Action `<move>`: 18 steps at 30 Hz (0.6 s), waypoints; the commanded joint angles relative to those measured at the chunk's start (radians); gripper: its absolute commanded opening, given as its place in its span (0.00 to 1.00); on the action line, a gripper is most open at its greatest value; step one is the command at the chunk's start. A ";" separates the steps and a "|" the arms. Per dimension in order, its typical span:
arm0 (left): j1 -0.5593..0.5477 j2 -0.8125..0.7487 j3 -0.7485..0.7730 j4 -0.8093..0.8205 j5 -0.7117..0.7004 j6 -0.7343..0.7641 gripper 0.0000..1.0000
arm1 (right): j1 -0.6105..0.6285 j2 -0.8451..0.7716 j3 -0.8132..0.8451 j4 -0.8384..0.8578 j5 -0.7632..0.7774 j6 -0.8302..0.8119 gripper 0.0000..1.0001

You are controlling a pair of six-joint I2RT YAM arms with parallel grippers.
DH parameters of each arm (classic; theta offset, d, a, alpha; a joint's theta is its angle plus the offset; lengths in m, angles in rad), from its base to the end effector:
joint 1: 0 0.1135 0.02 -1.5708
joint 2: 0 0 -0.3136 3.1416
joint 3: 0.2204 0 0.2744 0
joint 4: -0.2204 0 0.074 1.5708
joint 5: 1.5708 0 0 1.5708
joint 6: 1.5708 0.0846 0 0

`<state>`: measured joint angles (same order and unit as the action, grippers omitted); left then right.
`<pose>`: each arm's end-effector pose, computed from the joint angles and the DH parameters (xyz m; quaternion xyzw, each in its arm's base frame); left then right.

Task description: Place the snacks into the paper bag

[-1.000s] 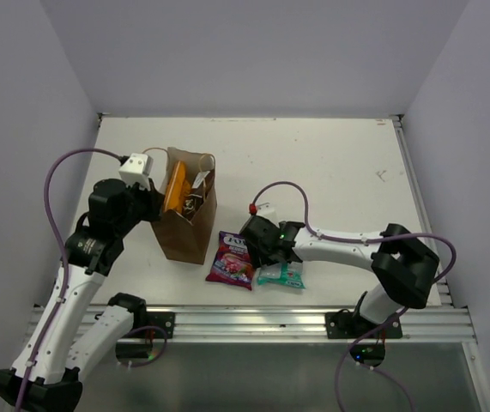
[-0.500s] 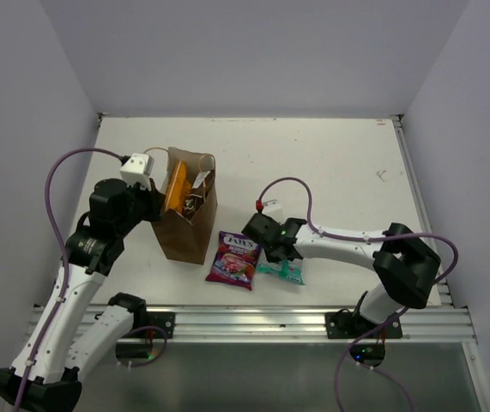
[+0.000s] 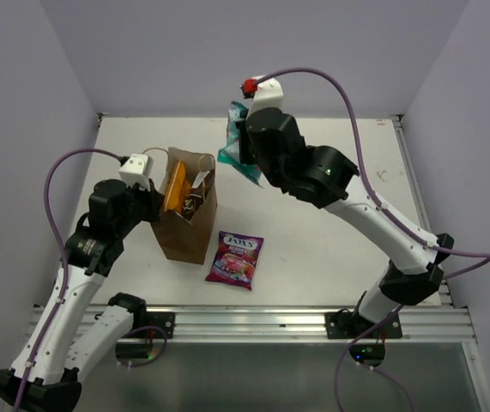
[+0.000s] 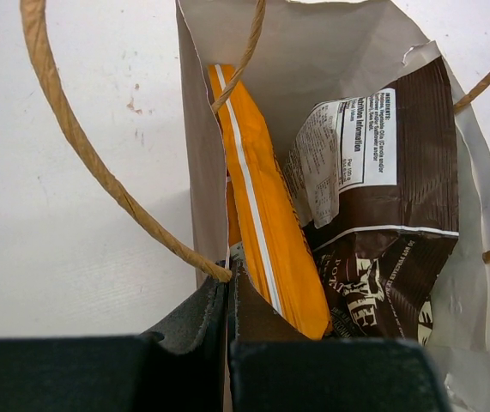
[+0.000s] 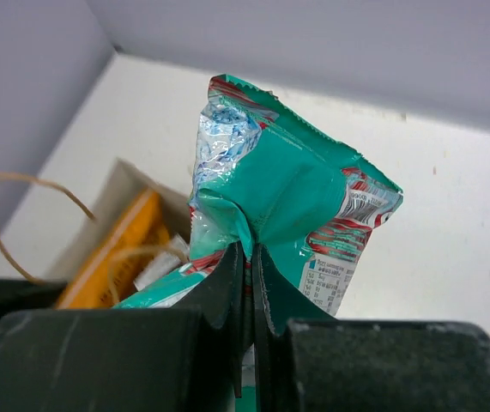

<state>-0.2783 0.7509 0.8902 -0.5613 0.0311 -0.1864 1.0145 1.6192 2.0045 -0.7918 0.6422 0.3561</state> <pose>0.1841 -0.0553 0.3591 0.0470 0.8381 -0.1378 0.5257 0.2495 0.3052 0.5269 -0.0920 0.8061 0.1261 0.5708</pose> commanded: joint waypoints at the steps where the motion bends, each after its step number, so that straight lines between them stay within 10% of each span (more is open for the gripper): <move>1: -0.012 -0.004 0.009 -0.023 0.010 0.021 0.00 | 0.002 0.106 0.167 0.127 0.010 -0.232 0.00; 11: -0.010 -0.019 0.009 -0.028 -0.002 0.016 0.00 | 0.001 0.412 0.562 0.376 -0.432 -0.197 0.00; 18: -0.010 -0.035 0.015 -0.037 -0.020 0.015 0.00 | 0.007 0.337 0.390 0.367 -0.470 -0.071 0.00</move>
<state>-0.2783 0.7269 0.8902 -0.5762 0.0132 -0.1864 1.0153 2.0724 2.4382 -0.5095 0.2298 0.2184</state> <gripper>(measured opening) 0.015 0.032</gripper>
